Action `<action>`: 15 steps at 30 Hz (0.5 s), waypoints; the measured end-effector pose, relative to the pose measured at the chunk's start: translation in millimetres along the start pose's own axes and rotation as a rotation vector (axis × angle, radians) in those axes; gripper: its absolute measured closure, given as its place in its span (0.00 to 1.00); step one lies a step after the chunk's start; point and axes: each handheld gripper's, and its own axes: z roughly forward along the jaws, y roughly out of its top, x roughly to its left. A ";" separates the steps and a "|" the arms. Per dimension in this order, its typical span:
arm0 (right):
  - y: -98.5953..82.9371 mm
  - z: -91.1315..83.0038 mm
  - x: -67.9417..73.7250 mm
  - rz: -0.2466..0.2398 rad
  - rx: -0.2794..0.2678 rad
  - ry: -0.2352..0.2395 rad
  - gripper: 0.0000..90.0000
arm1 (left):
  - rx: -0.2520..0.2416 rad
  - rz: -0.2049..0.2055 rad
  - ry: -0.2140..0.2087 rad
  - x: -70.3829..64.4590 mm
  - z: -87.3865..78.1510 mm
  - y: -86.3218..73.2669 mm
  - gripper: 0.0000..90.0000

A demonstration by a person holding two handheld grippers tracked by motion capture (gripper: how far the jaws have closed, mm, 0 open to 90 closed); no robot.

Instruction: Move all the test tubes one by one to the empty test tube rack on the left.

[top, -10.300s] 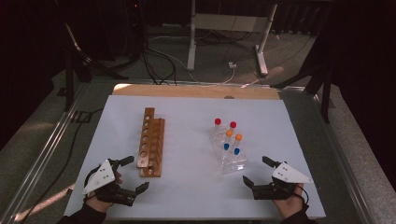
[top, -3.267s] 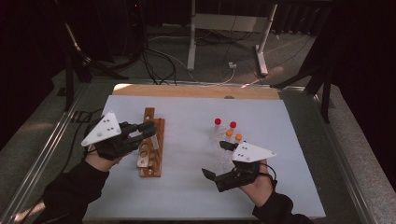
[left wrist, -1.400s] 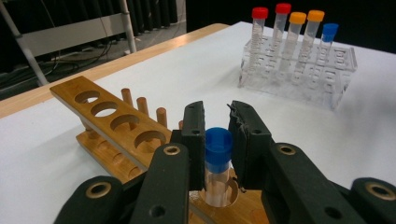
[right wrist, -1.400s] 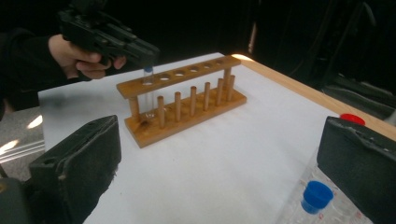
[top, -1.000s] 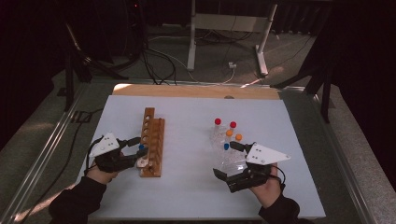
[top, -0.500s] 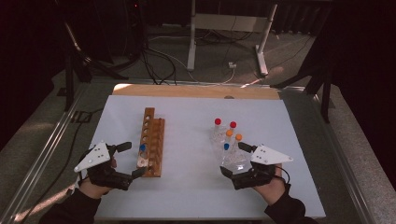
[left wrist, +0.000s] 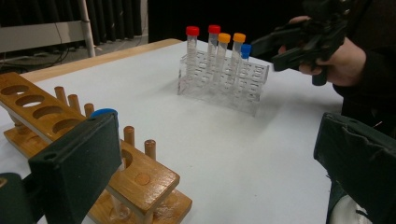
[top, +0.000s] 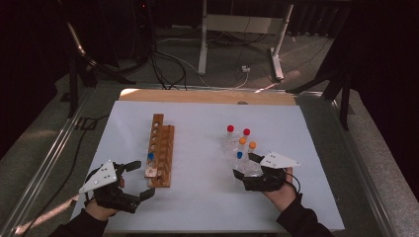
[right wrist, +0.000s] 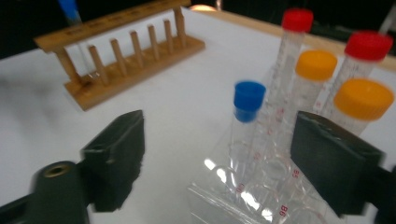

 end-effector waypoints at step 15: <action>-0.8 18.1 -8.4 -0.004 0.056 -0.041 0.77 | 0.019 0.002 0.002 2.0 1.1 -2.9 0.02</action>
